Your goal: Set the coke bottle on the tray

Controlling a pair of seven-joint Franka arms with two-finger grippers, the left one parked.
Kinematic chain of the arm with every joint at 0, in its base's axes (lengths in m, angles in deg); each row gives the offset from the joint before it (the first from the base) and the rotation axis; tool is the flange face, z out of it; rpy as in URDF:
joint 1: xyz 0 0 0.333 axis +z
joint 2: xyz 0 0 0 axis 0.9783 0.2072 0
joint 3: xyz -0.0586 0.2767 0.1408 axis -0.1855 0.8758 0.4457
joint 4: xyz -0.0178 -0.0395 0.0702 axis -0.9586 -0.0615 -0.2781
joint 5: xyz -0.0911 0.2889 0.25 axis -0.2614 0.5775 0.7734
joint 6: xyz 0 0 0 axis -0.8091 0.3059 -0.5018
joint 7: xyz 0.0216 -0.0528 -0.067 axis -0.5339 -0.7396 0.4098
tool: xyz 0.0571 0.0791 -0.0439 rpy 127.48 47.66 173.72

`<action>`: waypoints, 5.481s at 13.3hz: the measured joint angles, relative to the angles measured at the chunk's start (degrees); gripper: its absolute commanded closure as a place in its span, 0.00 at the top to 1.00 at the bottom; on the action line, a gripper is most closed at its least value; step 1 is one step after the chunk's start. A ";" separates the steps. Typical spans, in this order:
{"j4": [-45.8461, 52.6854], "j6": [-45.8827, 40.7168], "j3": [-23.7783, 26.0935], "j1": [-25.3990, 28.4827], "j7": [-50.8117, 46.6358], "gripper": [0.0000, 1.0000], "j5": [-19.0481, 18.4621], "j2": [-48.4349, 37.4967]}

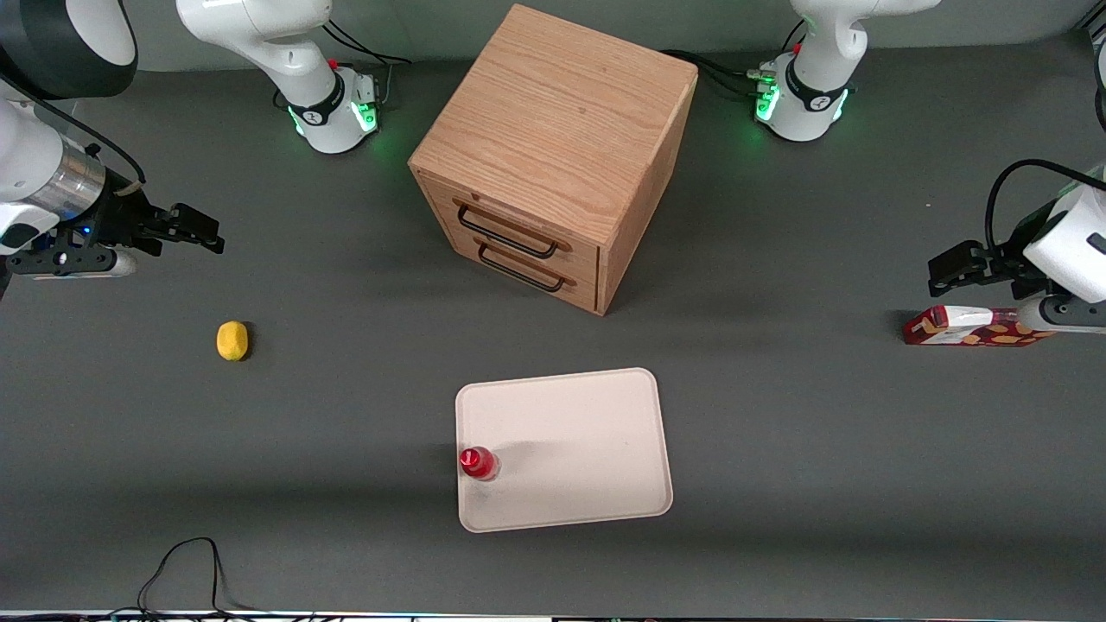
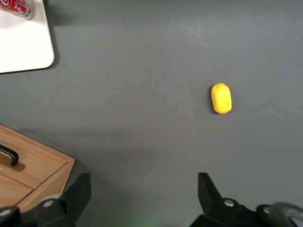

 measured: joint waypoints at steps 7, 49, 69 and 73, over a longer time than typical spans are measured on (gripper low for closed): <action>0.06 0.00 0.00 0.00 0.00 1.00 0.00 0.00; 53.65 22.58 13.50 12.78 -35.80 0.99 -13.44 58.79; 58.27 24.68 13.90 16.07 -44.31 0.00 -19.21 64.44; 62.77 9.05 16.91 16.02 -44.87 0.00 -19.20 61.67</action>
